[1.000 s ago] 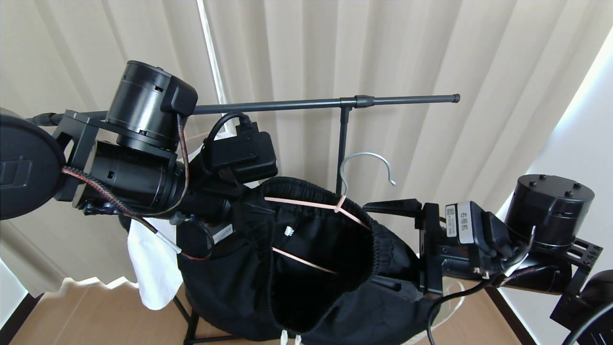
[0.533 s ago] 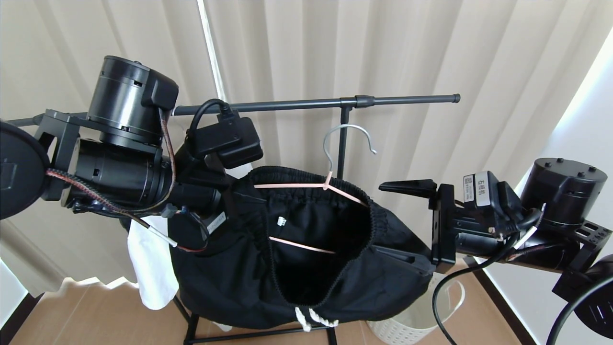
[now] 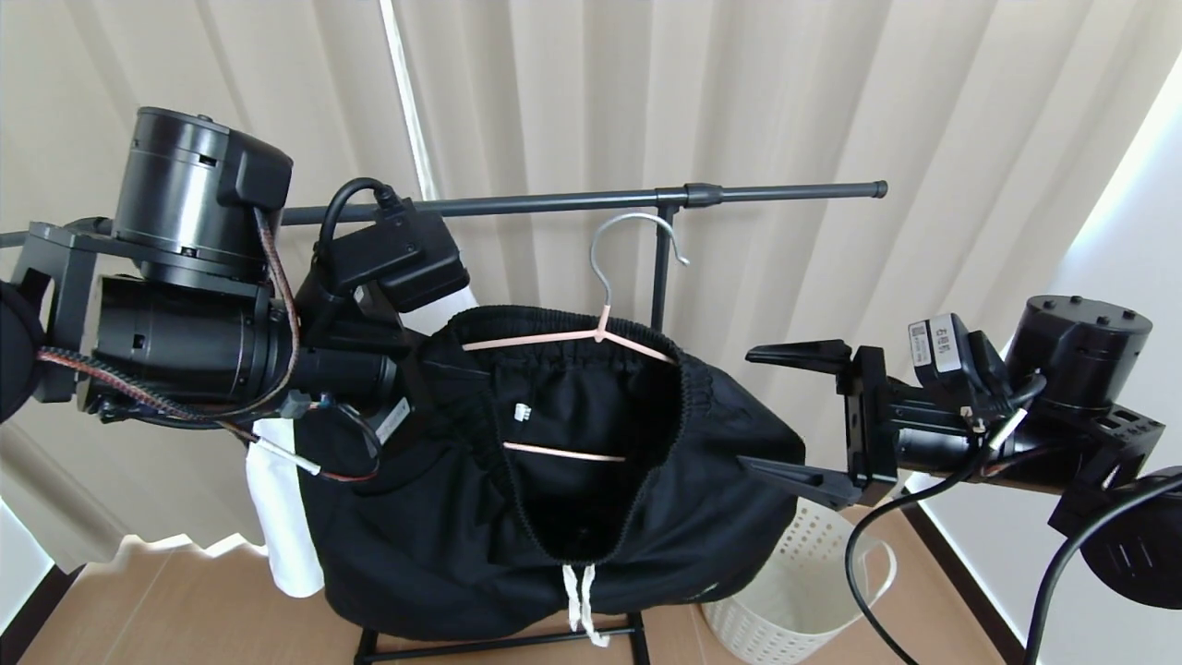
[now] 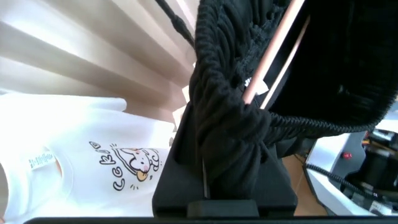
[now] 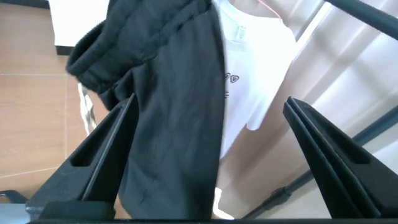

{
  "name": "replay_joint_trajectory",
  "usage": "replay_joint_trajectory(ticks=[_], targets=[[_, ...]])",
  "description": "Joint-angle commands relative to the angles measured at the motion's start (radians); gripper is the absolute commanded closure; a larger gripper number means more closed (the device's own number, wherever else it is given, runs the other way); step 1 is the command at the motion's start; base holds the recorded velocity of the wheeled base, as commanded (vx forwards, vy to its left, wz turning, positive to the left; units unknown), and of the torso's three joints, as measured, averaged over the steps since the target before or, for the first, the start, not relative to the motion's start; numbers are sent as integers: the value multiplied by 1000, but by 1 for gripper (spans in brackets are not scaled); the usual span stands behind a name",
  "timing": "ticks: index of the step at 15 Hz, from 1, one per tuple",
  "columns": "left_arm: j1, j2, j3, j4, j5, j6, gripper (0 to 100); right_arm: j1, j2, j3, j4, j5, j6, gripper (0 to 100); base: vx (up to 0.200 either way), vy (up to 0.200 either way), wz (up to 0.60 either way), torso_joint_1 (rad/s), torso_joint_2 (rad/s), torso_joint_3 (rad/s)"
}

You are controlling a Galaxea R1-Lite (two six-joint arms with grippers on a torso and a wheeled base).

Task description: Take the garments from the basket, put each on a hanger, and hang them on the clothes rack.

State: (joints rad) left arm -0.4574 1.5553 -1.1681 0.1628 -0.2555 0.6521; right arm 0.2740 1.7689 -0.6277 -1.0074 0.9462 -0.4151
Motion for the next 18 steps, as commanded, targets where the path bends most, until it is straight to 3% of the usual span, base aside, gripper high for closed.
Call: replay_joint_trajectory(ticks=[1,7,11,18], targets=[[14,-20,22,-12,-1,-16,100,-21,50,-23,0,3,-1,0,0,0,0,0,0,0],[49,-60,48,-26,-2,-74,100,-26,164,-63,0,-3,2,0,0,0,0,0,0,0],[49,-67,79,-101,-2,-92,100,-27,219,-78,-5,-9,2,0,0,0,0,0,0,0],[49,-87,87,-143,-1,-134,100,-55,300,-122,-5,-12,1,0,0,0,0,0,0,0]])
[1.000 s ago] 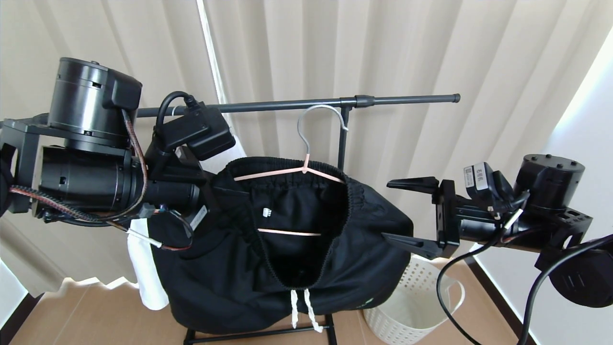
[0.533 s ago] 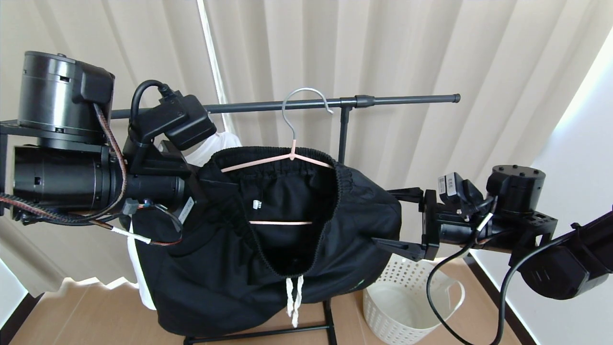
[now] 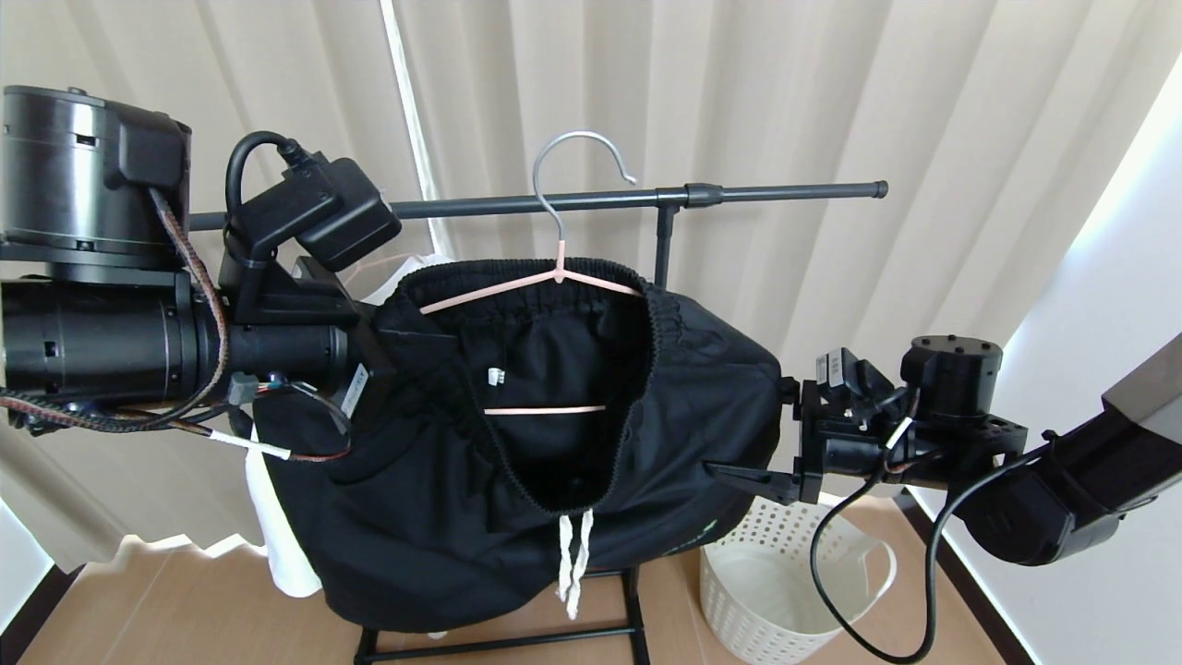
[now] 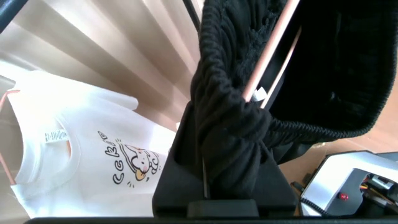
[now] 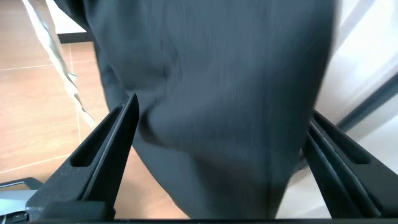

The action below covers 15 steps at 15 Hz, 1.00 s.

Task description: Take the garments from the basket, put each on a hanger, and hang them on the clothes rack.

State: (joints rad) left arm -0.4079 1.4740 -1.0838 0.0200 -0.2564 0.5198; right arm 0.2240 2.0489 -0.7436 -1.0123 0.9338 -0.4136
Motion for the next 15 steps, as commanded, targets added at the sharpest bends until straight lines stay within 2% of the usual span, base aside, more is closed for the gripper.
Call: replay_joint_trajectory(ticks=[1,5,6,15], targets=[[0,-8,2,0,0,-1,100,-6,23,-13,0,0,-1,0,0,0,0,0,0,0],[8,-26,19,-2,0,-3,100,-6,36,-20,0,-12,-1,0,0,0,0,0,0,0],[12,-29,27,-2,-1,-3,100,-6,36,-20,0,-13,-1,100,0,0,0,0,0,0],[55,-75,90,-9,-4,-3,100,-29,39,-49,1,-15,1,100,0,0,0,0,0,0]])
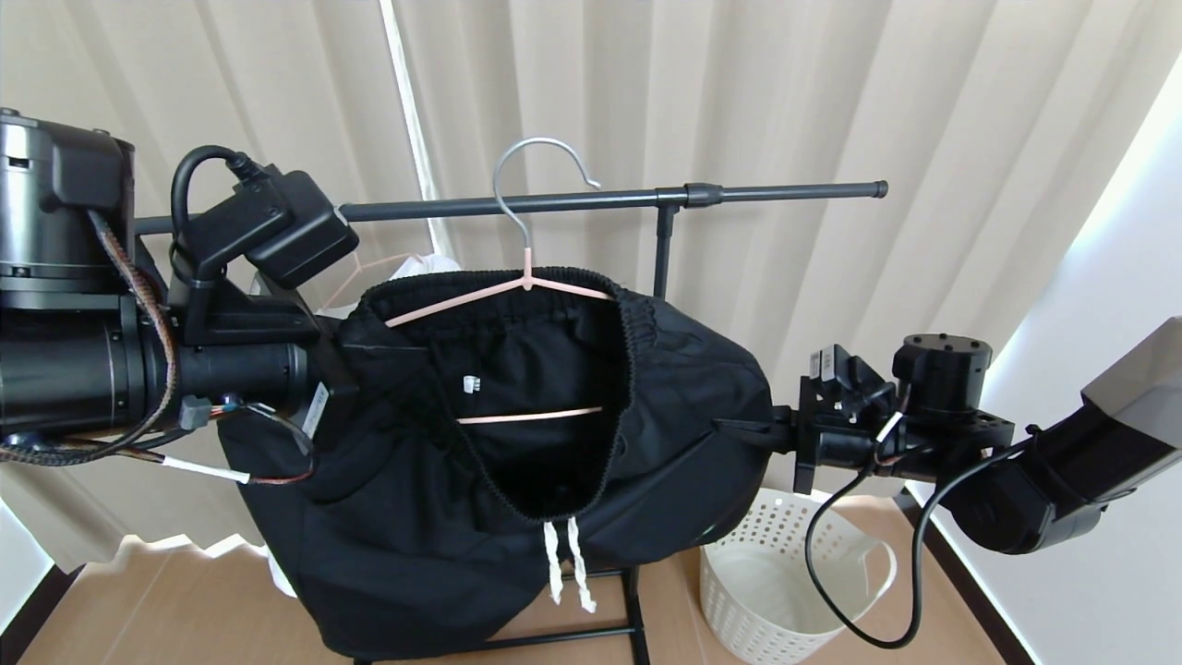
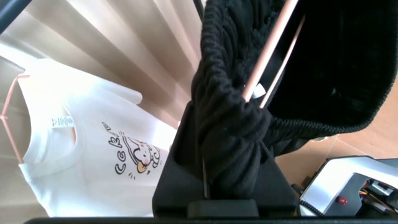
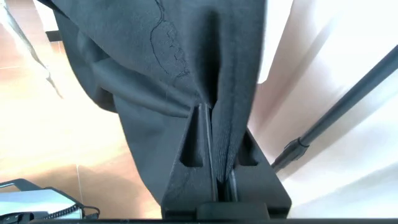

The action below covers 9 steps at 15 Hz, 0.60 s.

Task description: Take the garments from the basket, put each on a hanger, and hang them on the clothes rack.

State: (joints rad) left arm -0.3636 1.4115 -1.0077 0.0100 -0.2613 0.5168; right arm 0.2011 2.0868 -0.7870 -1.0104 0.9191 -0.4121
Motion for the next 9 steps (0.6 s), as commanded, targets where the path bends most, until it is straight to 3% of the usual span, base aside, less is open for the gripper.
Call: replay_joint_trajectory(ticks=[1,9], targets=[[22,-20,20,1,0,0,100,-9,2,-8,1,0,1,100,0,0,0,0,0,0],[91,-80,78,-41,-3,0,100,-26,16,-28,0,-3,26,100,0,0,0,0,0,0]])
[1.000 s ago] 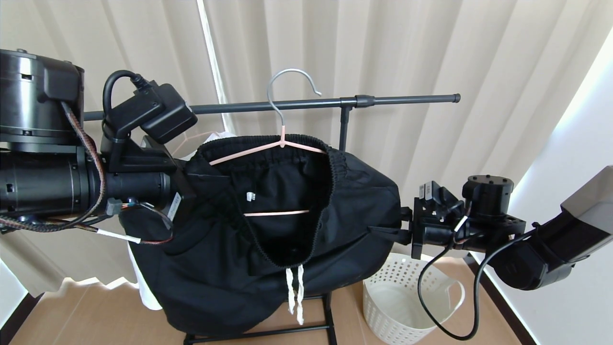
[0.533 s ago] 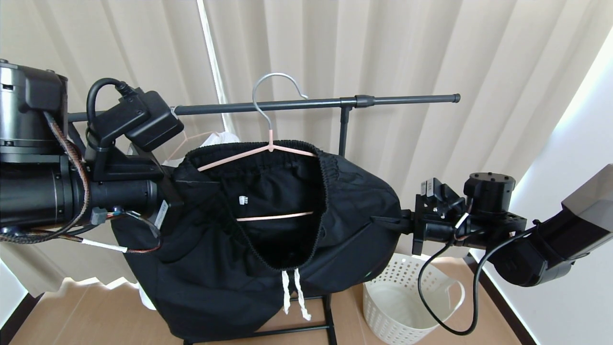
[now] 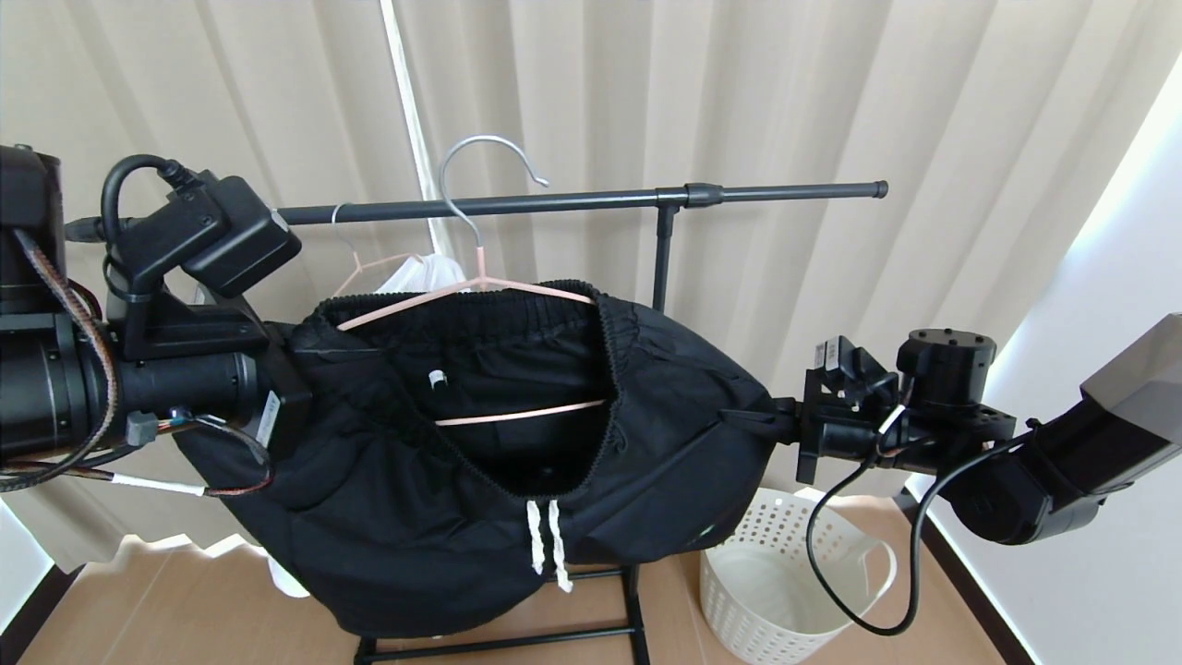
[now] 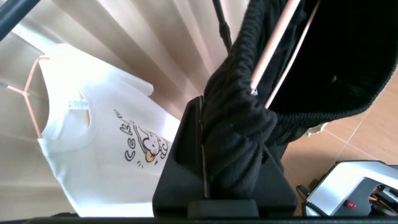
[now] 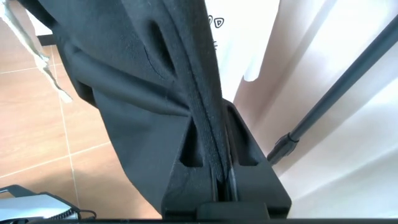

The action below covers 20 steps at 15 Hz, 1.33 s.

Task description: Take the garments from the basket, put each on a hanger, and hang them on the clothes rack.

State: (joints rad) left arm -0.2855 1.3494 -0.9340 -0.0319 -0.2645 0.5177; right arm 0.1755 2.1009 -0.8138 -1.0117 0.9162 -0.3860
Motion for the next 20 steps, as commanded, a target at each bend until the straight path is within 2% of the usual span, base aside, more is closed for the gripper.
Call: replay_joint_trajectory(ticks=[1,8,13,14,20], targets=[[12,-18,4,1,1,-1,100,-1,2,-1,1,0,-1,100,0,0,0,0,0,0],[16,-24,18,-33,-1,-48,100,-1,-2,1,12,-14,-1,100,0,0,0,0,0,0],[23,-21,29,-39,1,-53,100,2,-4,12,1,-28,13,100,0,0,0,0,0,0],[23,-21,29,-42,1,-57,100,4,-5,16,-1,-28,12,0,0,0,0,0,0,0],[34,20,63,-68,5,-57,100,5,-10,13,-2,-30,13,0,0,0,0,0,0,0]])
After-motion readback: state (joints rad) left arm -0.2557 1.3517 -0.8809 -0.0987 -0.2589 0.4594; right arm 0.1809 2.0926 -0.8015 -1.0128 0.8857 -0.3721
